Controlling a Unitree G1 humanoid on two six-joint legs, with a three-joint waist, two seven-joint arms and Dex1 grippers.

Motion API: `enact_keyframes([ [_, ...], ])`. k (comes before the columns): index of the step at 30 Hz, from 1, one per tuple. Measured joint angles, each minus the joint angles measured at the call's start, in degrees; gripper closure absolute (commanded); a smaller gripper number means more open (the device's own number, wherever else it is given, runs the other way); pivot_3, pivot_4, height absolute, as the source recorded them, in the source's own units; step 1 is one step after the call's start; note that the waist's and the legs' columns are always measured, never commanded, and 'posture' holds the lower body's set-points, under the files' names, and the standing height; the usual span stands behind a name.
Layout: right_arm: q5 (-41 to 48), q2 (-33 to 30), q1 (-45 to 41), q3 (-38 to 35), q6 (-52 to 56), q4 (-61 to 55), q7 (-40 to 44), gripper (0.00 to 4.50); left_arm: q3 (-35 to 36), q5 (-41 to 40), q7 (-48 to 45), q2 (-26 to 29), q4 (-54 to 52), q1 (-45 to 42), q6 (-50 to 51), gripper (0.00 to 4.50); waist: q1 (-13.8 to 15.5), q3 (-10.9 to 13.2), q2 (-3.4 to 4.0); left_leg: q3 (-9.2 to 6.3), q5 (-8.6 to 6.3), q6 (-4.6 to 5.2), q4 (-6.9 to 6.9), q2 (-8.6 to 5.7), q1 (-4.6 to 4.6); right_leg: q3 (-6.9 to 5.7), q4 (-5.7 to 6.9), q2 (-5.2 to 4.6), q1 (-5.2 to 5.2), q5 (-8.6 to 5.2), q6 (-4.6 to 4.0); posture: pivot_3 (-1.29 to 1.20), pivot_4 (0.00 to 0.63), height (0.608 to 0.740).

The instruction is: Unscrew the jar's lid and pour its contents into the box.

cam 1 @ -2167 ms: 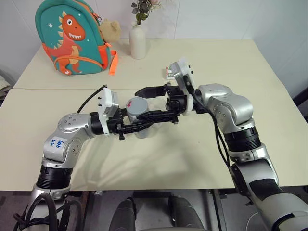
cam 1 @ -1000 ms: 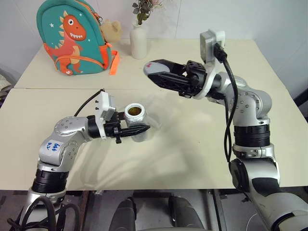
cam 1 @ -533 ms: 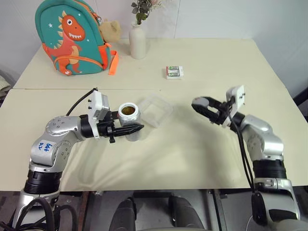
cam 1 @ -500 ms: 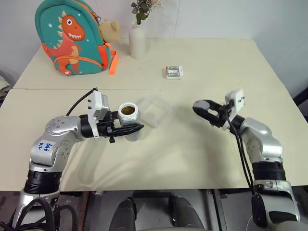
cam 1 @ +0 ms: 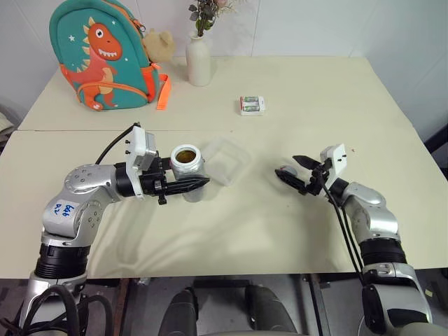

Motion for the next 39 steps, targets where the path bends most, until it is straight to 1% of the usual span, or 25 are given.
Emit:
enact_keyframes([
  [4,0.6,-4.3,-2.4,0.9,2.7,-6.0,4.3,0.02,0.8,-0.1,-0.4,1.1,0.4,-1.1,0.3,2.51,-0.1,0.0,0.03,0.0,0.0,0.0,0.01,0.0,0.0,0.0,0.02,0.01,0.0,0.0,0.0,0.0,0.15,0.74],
  [7,0.7,-6.9,-5.6,2.6,3.9,-11.2,7.8,0.02,1.5,0.3,-1.0,3.2,3.1,-2.7,-0.1,2.51,-0.3,0.0,0.03,-0.02,0.0,0.0,0.0,0.01,0.04,0.0,0.03,0.03,0.01,0.0,0.0,0.0,0.15,0.74],
  [11,2.6,-11.3,-8.7,6.6,11.1,-16.8,14.8,0.02,1.3,4.3,-0.8,4.7,9.7,-6.5,-3.7,2.51,-0.1,0.0,0.03,-0.02,0.0,0.0,0.02,0.0,0.0,-0.01,-0.02,0.02,0.02,0.0,0.01,0.0,0.15,0.74],
  [14,3.8,-13.1,-10.4,7.5,14.3,-18.7,18.0,0.02,0.2,7.4,-0.8,5.8,13.4,-9.4,-5.0,2.51,0.4,0.0,0.03,-0.02,-0.01,0.01,0.02,0.0,-0.02,-0.02,-0.07,0.02,0.01,0.0,0.01,0.0,0.15,0.74],
  [19,3.9,-15.0,-11.2,7.4,15.7,-19.4,19.3,0.02,-4.2,15.2,0.1,6.7,18.9,-13.8,-9.2,2.51,0.7,0.0,0.03,-0.02,-0.01,0.01,0.0,0.0,-0.05,-0.02,-0.1,0.02,0.01,-0.01,0.02,0.0,0.15,0.74],
  [24,4.7,-15.5,-7.4,6.1,17.3,-23.2,17.7,0.02,-8.3,23.0,4.0,5.6,23.6,-19.0,-12.5,2.51,0.8,0.0,0.03,-0.03,-0.01,0.01,0.03,-0.01,-0.1,-0.03,-0.08,0.02,0.01,-0.03,0.06,0.0,0.15,0.74],
  [30,6.0,-15.2,-3.3,4.2,18.9,-27.0,13.7,0.02,-12.5,33.9,13.0,1.1,30.5,-27.2,-20.9,2.51,0.8,0.0,0.03,-0.05,-0.01,0.01,0.1,-0.06,-0.14,0.0,-0.06,0.02,0.01,0.0,0.15,0.0,0.15,0.74],
  [31,6.3,-15.0,-2.7,3.6,19.0,-27.2,12.8,0.02,-14.0,36.7,15.1,0.3,32.0,-28.7,-23.3,2.51,0.8,0.0,0.03,-0.06,-0.01,0.01,0.1,-0.06,-0.13,0.0,-0.04,0.02,0.01,-0.01,0.15,0.0,0.15,0.74],
  [33,6.5,-14.1,-2.0,2.8,19.1,-27.7,11.1,0.02,-18.6,44.5,20.3,-0.2,35.6,-31.9,-29.7,2.51,0.7,0.0,0.03,-0.06,0.0,0.0,0.09,-0.07,-0.12,0.01,-0.04,0.02,0.01,0.0,0.16,0.0,0.15,0.74],
  [34,6.8,-13.6,-1.7,2.7,19.1,-28.0,10.2,0.02,-21.7,50.0,24.6,-0.6,38.1,-34.1,-33.7,2.51,0.7,0.0,0.02,-0.06,0.0,0.0,0.1,-0.07,-0.11,0.02,-0.03,0.02,0.01,0.0,0.16,0.0,0.15,0.74],
  [39,7.9,-11.8,-0.8,2.5,19.3,-28.4,7.6,0.02,-31.6,70.3,45.1,-1.0,47.1,-42.2,-46.0,2.51,0.8,0.0,0.02,-0.06,-0.01,0.01,0.08,-0.12,-0.15,0.03,-0.07,0.01,0.01,-0.03,0.25,0.0,0.15,0.74],
])
